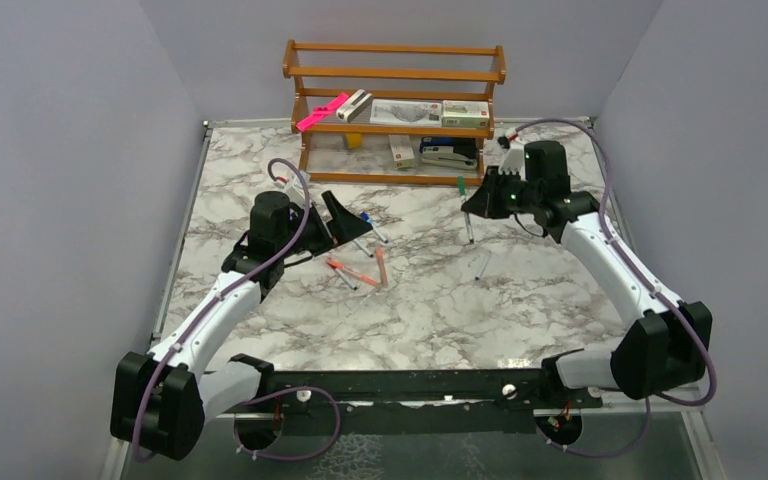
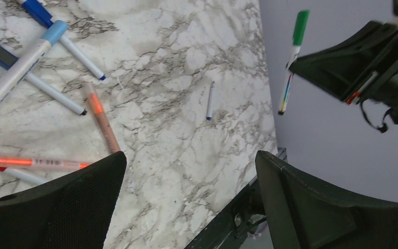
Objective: Open the pen caps
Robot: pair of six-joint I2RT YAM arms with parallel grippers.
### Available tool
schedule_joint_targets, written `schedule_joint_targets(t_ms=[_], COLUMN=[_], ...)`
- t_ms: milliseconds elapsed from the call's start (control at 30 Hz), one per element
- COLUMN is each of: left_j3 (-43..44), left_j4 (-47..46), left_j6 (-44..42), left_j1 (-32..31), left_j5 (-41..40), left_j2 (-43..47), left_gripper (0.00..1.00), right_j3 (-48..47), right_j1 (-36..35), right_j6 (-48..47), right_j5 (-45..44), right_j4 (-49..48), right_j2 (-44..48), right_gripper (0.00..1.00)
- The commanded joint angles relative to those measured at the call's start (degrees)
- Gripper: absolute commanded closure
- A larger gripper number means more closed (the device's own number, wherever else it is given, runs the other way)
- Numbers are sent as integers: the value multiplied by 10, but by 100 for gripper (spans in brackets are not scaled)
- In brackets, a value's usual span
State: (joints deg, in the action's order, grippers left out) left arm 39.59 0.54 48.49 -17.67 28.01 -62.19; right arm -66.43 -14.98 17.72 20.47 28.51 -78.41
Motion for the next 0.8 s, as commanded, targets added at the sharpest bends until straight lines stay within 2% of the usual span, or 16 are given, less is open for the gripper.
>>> schedule_joint_targets(t_ms=[0,100,400,767], left_j3=[-3,-10,-24,-12], left_j4=[-98,-135,-143,-147], left_j6=[70,89,94,93], left_j1=[-17,-37,-110,-166], left_j5=[18,8,-70,-122], left_j2=[27,32,32,12], left_gripper=[1,1,1,1], right_j3=[64,100,141,136], right_j1=[-17,-55,-194,-251], right_j6=[48,86,174,195], right_j5=[205,249,218,167], right_j4=[-45,-80,-161,-182], right_j2=[56,92,130,106], right_gripper=[99,99,99,99])
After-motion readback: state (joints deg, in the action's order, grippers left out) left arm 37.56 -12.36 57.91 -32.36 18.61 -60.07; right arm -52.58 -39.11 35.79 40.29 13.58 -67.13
